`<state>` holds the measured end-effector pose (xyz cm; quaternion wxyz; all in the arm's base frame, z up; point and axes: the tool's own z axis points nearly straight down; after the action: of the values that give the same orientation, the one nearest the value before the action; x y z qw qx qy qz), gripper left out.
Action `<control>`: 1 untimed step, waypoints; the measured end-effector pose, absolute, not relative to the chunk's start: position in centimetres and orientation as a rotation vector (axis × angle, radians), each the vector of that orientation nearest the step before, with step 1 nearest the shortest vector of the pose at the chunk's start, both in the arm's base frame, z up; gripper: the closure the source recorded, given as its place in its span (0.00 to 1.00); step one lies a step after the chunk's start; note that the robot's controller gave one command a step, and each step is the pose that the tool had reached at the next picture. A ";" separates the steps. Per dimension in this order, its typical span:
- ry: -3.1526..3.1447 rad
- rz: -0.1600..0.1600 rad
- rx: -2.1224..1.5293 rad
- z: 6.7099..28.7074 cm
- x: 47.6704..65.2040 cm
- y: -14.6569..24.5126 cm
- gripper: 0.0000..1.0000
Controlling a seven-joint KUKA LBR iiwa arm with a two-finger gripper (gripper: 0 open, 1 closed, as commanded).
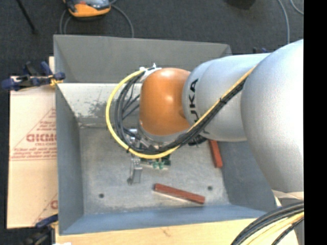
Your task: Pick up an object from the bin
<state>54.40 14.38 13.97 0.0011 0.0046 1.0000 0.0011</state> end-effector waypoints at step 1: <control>3.139 0.004 0.015 14.0 54.4 14.4 0.00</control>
Offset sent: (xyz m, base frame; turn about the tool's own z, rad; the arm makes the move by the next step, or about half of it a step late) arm 0.0712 -0.0600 -0.0692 0.0718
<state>54.40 14.38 13.97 0.0011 0.0048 1.0000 0.0012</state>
